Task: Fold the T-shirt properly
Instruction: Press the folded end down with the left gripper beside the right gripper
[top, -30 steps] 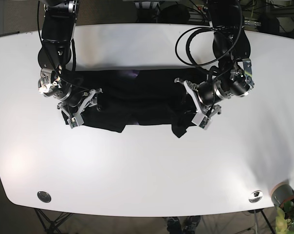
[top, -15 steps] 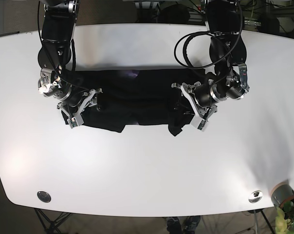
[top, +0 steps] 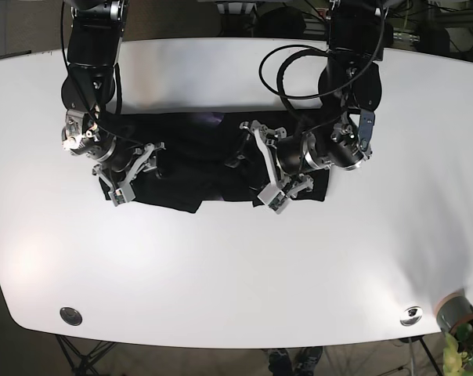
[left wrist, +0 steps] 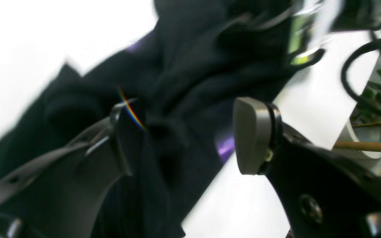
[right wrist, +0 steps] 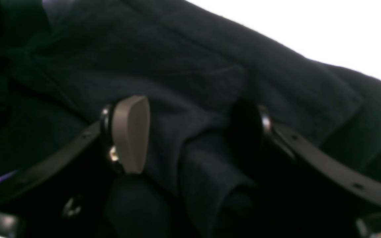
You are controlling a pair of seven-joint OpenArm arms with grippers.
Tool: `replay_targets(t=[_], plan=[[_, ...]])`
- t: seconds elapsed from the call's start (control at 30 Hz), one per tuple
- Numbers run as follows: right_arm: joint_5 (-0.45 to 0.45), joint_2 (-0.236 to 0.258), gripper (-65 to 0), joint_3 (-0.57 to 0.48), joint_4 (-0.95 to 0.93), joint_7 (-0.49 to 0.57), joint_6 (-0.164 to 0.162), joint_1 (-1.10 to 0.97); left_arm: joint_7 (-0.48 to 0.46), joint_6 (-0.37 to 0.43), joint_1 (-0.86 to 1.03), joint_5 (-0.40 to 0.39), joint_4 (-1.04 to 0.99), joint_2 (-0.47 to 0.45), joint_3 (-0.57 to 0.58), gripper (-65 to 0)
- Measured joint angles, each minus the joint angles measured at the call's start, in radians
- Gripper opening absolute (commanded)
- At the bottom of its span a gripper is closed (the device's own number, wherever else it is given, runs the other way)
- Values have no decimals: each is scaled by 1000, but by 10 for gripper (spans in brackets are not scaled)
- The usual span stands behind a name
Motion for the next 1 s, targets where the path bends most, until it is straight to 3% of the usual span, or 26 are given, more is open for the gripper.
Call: replay_targets(t=[0.37,0.47,0.57,0.63,0.77,1.0], plan=[[0,0,-257,-2,0,1,0,0,-1,-3,2,14,72,-39,-130,-260],[0,1,-257,-2,0,0,0,0,-1,-3,3,71,72,-66,-134,-262],[0,0,-257,-2,0,0,0,1,-1,0,22,139,72,-76,-140,-351],[0,0,-257,-2,0,-1,0,1,-3,0,40,197,72,-72,-138,-475],[0,0,-257,-2,0,0,0,0,-1,-4,58,272,39,-64,-99,-611],[-3,-22,-257,0,0,2,0,0,-50,2,78,372,-40,-51,-69,-621]])
